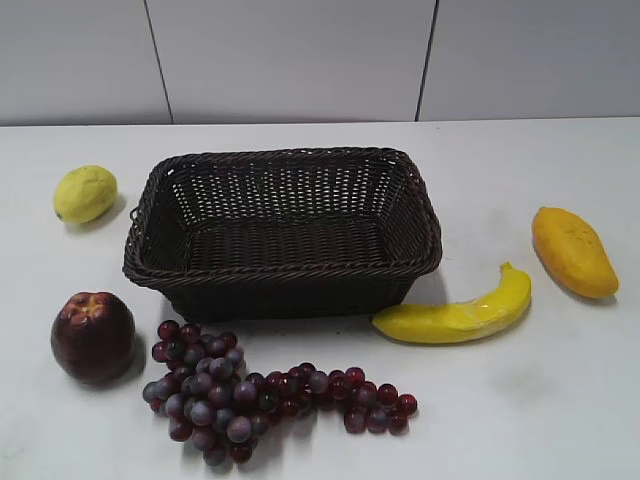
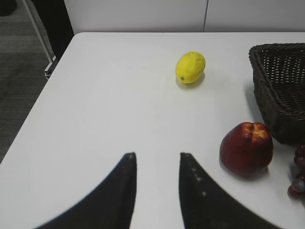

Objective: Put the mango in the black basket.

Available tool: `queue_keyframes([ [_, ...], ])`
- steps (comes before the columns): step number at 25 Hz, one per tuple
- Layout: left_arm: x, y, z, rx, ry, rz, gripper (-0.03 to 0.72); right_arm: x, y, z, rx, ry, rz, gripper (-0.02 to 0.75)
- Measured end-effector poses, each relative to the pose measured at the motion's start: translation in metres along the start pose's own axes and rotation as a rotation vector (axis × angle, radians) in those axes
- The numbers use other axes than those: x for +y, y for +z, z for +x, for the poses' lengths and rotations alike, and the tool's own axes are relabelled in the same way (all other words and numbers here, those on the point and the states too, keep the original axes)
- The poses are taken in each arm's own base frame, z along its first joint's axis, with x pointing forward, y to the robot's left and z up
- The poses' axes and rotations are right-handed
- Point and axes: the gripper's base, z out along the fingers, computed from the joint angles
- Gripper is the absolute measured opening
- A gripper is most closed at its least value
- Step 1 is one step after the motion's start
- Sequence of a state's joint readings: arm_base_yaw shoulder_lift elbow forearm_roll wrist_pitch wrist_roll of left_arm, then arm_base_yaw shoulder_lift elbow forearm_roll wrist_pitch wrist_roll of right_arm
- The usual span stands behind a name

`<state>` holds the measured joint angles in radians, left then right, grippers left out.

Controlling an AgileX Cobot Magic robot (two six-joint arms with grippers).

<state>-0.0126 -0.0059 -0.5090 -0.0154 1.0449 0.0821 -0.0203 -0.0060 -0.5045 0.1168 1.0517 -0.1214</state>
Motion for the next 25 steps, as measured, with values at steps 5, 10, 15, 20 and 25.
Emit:
queue_keyframes([
  [5,0.0,0.0,0.0,0.0,0.0,0.0,0.24,0.0,0.0,0.0,0.0,0.0,0.0,0.496],
  [10,0.0,0.0,0.0,0.0,0.0,0.0,0.24,0.0,0.0,0.0,0.0,0.015,0.0,0.491],
  [15,0.0,0.0,0.0,0.0,0.0,0.0,0.24,0.002,0.0,0.0,0.001,0.034,-0.021,0.574],
  [20,0.0,0.0,0.0,0.0,0.0,0.0,0.24,0.001,0.009,-0.007,0.048,0.045,-0.027,0.645],
  [25,0.0,0.0,0.0,0.0,0.0,0.0,0.24,-0.002,0.023,-0.027,0.065,0.06,-0.024,0.652],
])
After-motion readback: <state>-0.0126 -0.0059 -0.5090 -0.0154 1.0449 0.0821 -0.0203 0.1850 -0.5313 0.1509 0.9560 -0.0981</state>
